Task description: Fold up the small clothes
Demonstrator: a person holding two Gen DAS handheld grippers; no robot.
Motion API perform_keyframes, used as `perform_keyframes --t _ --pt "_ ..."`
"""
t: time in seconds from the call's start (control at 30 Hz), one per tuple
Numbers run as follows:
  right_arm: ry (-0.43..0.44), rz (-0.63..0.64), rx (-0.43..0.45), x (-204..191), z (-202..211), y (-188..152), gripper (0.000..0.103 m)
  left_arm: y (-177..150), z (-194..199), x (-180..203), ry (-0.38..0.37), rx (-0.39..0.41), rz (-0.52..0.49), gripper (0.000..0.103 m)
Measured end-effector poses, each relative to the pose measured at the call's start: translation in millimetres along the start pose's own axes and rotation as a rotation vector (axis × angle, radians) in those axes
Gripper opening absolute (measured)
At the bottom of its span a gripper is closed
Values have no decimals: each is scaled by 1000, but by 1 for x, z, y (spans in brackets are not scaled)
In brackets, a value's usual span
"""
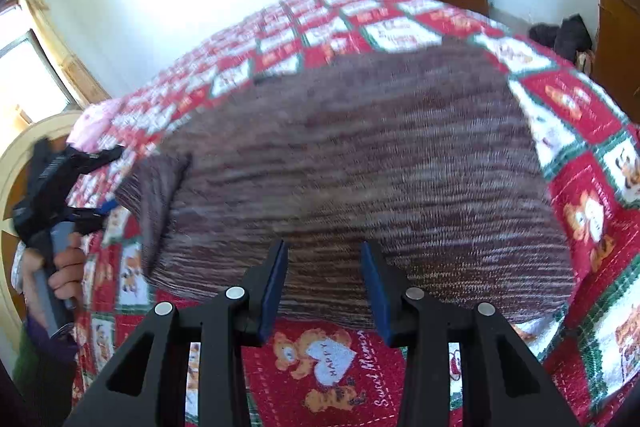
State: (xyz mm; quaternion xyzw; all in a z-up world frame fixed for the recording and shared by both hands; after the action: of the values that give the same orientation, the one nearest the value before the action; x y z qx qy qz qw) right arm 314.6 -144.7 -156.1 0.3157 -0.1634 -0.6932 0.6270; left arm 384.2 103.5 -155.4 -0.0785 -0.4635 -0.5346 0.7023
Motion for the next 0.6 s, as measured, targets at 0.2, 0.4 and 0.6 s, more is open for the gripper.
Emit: perform_keyframes --t 0.2,0.4,0.6 --pt "243 2 19 -73 4 23 40 2 -15 -5 -81 -35 34 89" --pt "347 -5 -130 -153 -66 19 40 13 -6 -4 -171 -80 55 89" --pt "622 33 -353 -230 -70 -42 40 19 -12 -9 -185 -184 32 90"
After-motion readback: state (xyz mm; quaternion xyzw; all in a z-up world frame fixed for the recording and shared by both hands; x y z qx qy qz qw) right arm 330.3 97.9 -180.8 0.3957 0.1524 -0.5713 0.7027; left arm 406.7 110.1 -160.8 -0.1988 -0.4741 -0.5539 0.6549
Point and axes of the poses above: each gripper's, at about its wrist camera, not at the fingertips, and z roughly against the way its jaws point, x to its right, y to its top, the point moved 10 cm from there along -z, roughly the way its jaws point, and after that the axes turned 5 degrees about -y, right-handed, at the moved point
